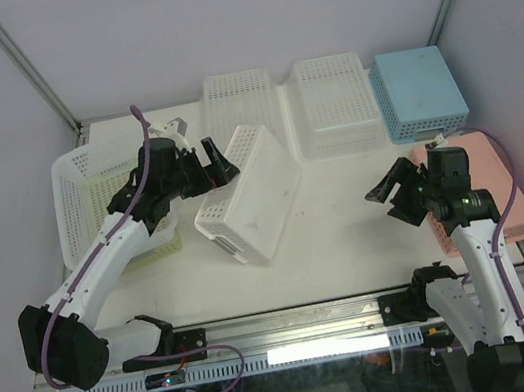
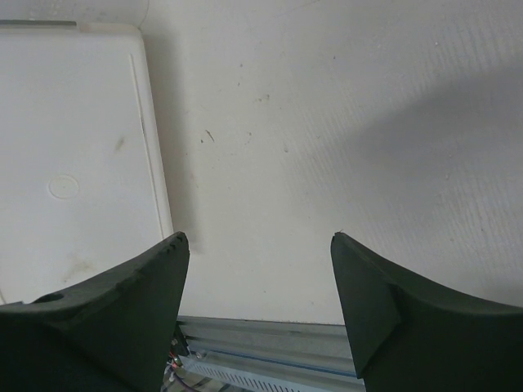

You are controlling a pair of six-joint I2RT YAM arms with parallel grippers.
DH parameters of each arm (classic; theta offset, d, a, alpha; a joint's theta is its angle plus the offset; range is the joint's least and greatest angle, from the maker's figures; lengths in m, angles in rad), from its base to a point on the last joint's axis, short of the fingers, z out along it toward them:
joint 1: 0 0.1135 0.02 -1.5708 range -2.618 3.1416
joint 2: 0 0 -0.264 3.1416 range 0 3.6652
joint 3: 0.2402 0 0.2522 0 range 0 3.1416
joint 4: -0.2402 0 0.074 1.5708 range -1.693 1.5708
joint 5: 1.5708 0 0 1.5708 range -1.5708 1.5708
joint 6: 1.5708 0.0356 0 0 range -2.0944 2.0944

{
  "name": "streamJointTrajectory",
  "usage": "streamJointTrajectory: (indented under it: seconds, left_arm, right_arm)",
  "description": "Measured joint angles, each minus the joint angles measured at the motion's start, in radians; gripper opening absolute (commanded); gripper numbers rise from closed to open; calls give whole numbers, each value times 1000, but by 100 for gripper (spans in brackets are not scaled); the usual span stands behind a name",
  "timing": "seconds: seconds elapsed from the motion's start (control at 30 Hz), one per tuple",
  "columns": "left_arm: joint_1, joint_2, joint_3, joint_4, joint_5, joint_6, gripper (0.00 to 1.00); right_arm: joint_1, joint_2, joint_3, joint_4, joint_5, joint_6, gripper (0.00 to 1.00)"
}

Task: Turn the large container upside down

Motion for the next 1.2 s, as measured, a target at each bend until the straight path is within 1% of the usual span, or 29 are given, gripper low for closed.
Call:
streamJointTrajectory:
  seconds: [0.27,0.53,0.63,0.8,1.03,1.2]
  left_arm:
    - [0,7,2,-32,-41,31,99]
    - [0,-12,2,-52,-165,31,99]
    - [0,-22,2,-55,-191,42,99]
    - [0,-23,2,-66,-178,50,99]
    - [-1,13,2,-64,-72,69,99]
    - [-1,24,5,-84,-101,94,99]
  right_arm:
    - [14,5,0,7,1,5,74]
    - [23,5,0,8,5,9,74]
    - [29,5,0,8,8,12,74]
    - [39,5,0,8,13,21,74]
    - [56,12,0,8,16,31,74]
    - [65,13,0,8,23,35,74]
